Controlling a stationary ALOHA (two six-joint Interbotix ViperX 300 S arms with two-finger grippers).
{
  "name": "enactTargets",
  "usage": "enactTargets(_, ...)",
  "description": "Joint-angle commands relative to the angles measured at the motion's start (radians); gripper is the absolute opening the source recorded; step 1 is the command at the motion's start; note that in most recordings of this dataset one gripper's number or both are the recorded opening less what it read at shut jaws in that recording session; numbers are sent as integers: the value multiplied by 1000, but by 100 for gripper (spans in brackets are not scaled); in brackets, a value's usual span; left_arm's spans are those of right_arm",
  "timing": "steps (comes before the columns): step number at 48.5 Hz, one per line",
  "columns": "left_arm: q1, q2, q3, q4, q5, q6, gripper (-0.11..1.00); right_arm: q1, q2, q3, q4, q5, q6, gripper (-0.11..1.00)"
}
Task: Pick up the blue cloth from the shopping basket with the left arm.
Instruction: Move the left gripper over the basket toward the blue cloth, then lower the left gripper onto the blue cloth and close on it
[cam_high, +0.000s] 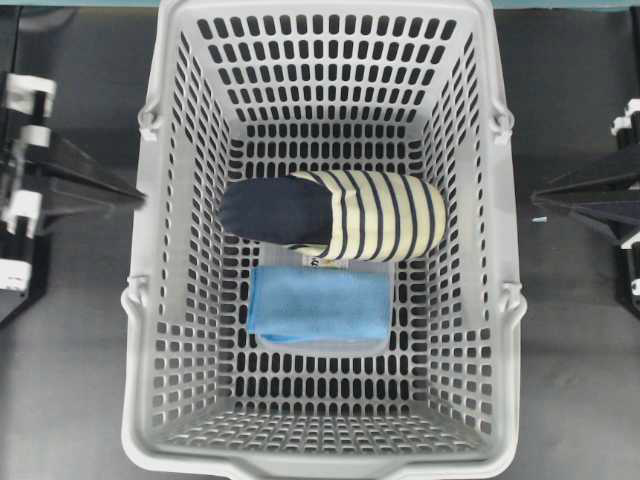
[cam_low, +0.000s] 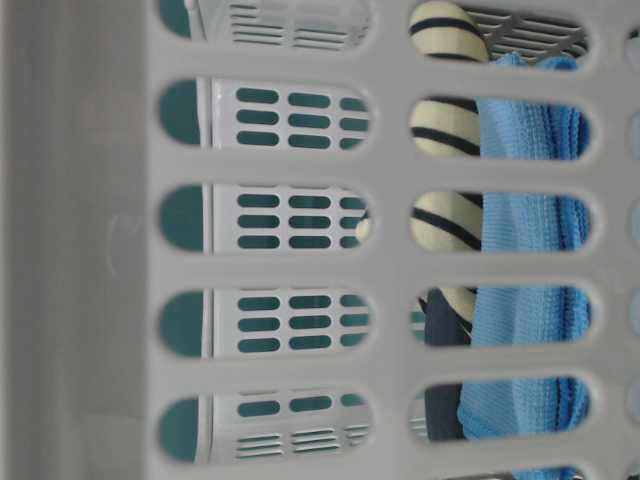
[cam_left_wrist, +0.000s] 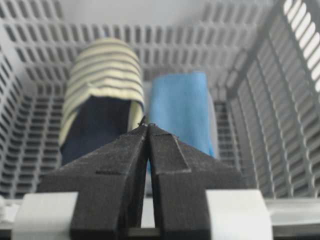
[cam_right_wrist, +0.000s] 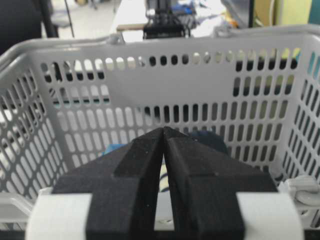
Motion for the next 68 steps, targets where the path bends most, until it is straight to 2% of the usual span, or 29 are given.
enactTargets(1, -26, 86, -103, 5, 86, 6, 0, -6, 5, -26, 5, 3, -2, 1)
enactTargets(7, -41, 210, -198, 5, 179, 8, 0, -6, 5, -26, 5, 5, 0, 1)
enactTargets(15, -49, 344, -295, 5, 247, 8, 0, -12, 5, -26, 5, 3, 0, 1)
enactTargets(30, -52, 520, -434, 5, 371, 6, 0, -17, 0, -26, 5, 0, 0, 2)
enactTargets(35, -60, 578, -465, 5, 377, 2, 2, -20, 0, -26, 5, -2, 0, 18)
enactTargets(37, -64, 604, -479, 5, 379, -5, 6, -23, 0, -26, 5, -3, 0, 27)
enactTargets(40, -71, 644, -500, 5, 385, -11, 20, -25, 0, -26, 5, -6, 0, 43)
enactTargets(45, -75, 699, -531, 5, 408, -21, 52, -32, 0, -26, 5, -9, 0, 62)
enactTargets(49, -75, 750, -555, 5, 434, -34, 75, -35, 0, -26, 5, -11, -3, 64)
enactTargets(52, -78, 793, -575, 5, 449, -46, 87, -37, 0, -26, 3, -14, -6, 64)
enactTargets(54, -81, 815, -586, 5, 453, -52, 89, -38, 0, -26, 5, -15, -6, 64)
enactTargets(68, -106, 936, -624, 5, 451, -66, 86, -38, -2, -26, 5, -25, -6, 64)
